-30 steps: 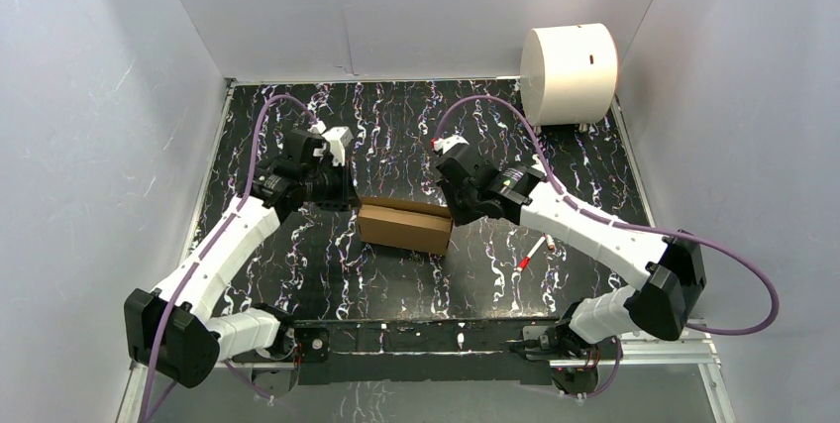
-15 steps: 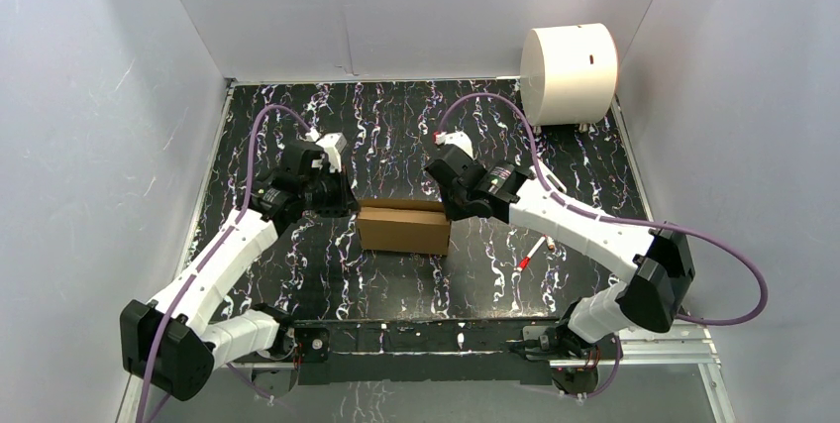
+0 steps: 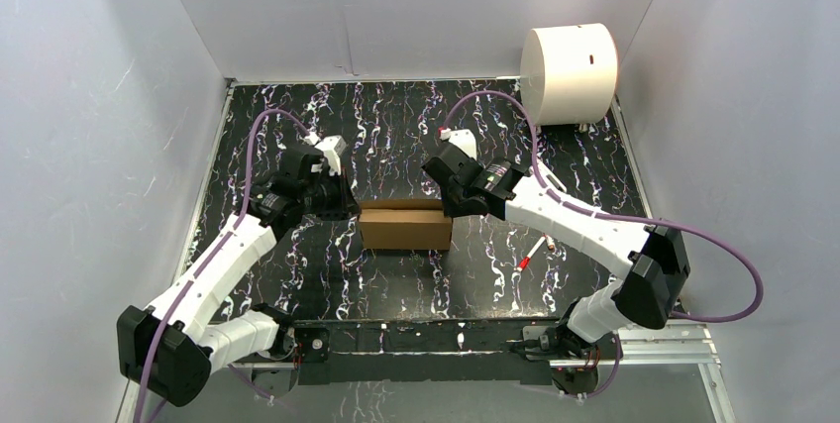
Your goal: Fold the paper box
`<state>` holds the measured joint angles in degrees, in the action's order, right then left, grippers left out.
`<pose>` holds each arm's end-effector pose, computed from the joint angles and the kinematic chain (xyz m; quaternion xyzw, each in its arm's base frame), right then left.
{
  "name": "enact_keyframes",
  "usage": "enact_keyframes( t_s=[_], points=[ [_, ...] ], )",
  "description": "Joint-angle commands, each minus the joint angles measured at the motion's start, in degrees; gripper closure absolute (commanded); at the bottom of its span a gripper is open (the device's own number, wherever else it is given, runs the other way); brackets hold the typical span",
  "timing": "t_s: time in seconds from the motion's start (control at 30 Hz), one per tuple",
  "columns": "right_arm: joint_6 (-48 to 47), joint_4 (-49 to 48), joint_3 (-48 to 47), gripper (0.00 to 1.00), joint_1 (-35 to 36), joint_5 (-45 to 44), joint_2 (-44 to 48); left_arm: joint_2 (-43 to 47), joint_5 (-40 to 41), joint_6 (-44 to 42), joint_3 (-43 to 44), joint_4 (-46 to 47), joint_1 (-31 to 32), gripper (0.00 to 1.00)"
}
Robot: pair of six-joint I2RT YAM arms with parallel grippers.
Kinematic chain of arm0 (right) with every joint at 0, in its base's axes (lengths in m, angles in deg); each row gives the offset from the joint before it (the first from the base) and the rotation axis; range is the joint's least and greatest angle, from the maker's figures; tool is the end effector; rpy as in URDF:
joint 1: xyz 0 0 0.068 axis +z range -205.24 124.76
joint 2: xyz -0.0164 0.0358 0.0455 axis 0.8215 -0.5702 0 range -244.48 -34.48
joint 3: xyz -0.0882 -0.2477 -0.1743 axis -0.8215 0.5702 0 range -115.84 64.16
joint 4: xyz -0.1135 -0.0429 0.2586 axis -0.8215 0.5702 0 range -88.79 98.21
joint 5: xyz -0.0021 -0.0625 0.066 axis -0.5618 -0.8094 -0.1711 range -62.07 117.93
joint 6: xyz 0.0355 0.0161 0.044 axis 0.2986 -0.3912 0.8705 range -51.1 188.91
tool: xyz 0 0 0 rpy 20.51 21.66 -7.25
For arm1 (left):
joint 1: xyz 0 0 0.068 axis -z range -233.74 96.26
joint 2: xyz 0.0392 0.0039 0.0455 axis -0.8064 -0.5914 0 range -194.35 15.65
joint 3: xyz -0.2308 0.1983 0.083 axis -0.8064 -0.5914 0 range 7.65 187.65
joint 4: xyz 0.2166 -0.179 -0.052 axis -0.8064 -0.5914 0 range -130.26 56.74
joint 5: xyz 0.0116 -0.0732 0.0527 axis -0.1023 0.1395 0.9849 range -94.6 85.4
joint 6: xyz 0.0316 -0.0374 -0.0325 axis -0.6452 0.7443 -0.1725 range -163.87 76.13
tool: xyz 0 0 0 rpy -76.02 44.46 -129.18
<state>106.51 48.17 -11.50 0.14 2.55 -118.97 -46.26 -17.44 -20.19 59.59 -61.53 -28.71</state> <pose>0.2028 0.2615 0.3446 -0.0802 0.9312 0.0636 0.3498 0.2161 -0.1115 0.3258 0.0593 0.8934 -0.2705 0.3537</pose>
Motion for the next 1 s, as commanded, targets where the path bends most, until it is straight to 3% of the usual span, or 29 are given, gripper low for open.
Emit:
enact_keyframes(
  t_s=[0.0,0.57,0.97],
  points=[
    [4.07,-5.46,-3.91,0.98,1.27,2.84,0.06,2.30,-4.57,1.57,-0.80,3.51,1.68,1.00],
    [6.77,-10.04,3.34,1.00,1.98,2.03,2.52,4.94,-3.02,2.91,-4.04,5.80,1.91,1.00],
    [1.73,-10.49,6.40,1.00,4.65,-0.72,3.72,6.31,-1.92,3.56,-6.47,6.98,2.03,1.00]
  ],
)
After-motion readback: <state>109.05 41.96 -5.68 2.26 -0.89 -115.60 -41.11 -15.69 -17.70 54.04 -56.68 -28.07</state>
